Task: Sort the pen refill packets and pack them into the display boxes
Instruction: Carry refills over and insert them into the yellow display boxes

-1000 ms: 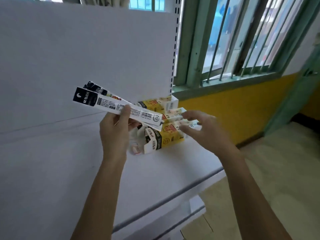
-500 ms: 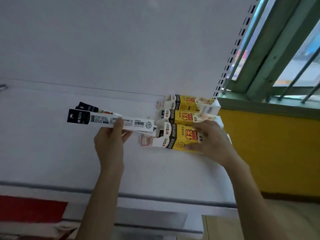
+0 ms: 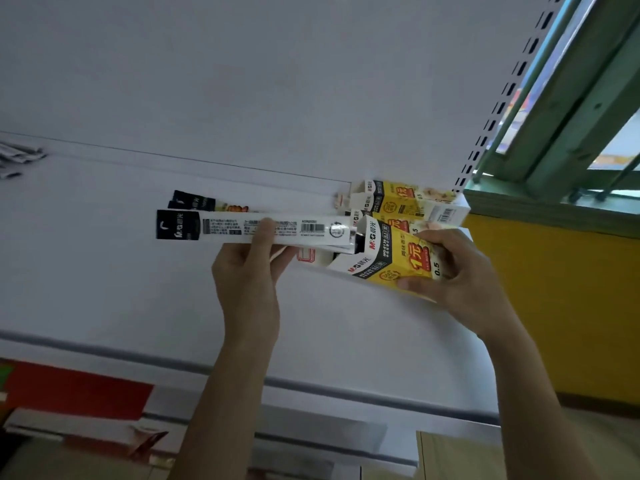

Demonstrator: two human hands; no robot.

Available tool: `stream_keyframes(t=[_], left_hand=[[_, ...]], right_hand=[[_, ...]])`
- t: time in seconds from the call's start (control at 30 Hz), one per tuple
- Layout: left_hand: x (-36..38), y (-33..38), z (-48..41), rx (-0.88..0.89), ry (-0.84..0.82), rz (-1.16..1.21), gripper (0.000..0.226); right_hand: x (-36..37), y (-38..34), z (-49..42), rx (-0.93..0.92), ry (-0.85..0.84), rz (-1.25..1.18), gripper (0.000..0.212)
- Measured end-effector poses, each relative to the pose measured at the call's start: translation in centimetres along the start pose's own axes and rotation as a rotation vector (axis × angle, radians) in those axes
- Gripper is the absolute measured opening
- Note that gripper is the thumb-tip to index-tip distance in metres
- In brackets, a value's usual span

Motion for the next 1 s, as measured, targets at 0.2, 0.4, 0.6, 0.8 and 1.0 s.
stream_keyframes(t=[0.2, 0.4, 0.6, 0.8, 1.0], left_hand=[[-0.2, -1.1, -0.3, -0.054, -0.055, -0.105, 0.011], [-0.2, -0.8, -0.8, -0.063, -0.086, -0.136, 0.009], [0.4, -1.6, -0.8, -0.025, -0.057, -0.251, 0.007], [0.9, -2.5, -1.5, -0.115, -0.127, -0.35, 0.004], [0.0, -3.5, -1.5, -0.242, -0.117, -0.019, 0.007]], right_hand=[[0.4, 0.5, -0.2, -0.003, -0.007, -0.016, 0.063], [0.8, 0.3, -0.2, -0.026, -0.026, 0.066, 0.062], [1.7, 0.3, -0.5, -0.058, -0.031, 0.256, 0.065], [2.2, -0.2, -0.2, -0.102, -0.031, 0.309, 0.064], [2.6, -2.1, -0.2, -0.109, -0.065, 0.301, 0.061]])
Point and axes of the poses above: each hand's wrist, its own z-axis away from the middle knuckle, its own x-axis out of the palm, y = z × x, the point moved 4 cm from there along -z, towards the middle knuckle, and after that the axes turned 4 degrees about -y, right-handed, at the moved point
